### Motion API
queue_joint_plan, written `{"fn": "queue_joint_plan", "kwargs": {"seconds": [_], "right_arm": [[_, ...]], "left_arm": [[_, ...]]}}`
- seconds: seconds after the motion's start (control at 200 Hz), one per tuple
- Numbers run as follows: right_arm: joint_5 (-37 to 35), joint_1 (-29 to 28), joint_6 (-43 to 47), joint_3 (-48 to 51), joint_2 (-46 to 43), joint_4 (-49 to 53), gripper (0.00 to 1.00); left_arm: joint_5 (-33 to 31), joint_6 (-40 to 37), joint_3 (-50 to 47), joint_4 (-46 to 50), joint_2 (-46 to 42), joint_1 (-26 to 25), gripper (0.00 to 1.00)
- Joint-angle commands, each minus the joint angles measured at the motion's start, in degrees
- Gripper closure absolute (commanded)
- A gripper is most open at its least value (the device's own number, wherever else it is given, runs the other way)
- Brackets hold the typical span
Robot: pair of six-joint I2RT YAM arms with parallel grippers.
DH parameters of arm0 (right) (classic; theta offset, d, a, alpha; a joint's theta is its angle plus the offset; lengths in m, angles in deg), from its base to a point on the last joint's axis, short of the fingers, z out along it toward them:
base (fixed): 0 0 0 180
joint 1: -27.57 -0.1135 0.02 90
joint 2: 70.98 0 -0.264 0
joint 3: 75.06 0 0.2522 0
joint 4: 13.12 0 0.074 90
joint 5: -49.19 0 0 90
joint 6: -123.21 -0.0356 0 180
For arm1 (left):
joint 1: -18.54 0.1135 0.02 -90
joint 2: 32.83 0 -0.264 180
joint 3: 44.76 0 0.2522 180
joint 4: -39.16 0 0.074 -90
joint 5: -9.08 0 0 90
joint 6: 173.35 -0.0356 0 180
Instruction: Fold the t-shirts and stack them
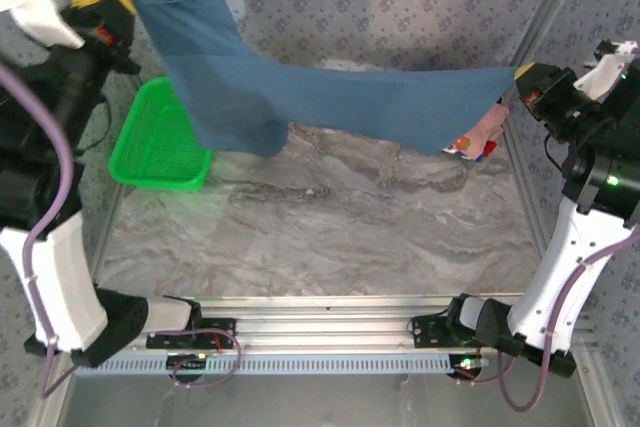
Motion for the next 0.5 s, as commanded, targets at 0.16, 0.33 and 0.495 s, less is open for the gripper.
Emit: {"fn": "queue_joint_plan", "kwargs": {"seconds": [0.16, 0.33, 0.495], "right_arm": [[13.87, 5.30, -11.39, -11.99, 1.09, 1.92, 1.00], [12.69, 7.20, -8.98, -12.81, 3.18, 4.59, 1.00], [7.63, 5.80, -0.52, -7.10, 6.33, 7.18, 1.00]], "left_arm": [[-3.36, -8.31, 11.29, 7.79, 2.13, 0.16, 1.00], [-4.03, -11.10, 9.94, 7.62, 5.65, 0.16, 1.00], [-5.06, -13.40, 1.86, 3.65, 9.99, 0.51, 1.00]]}}
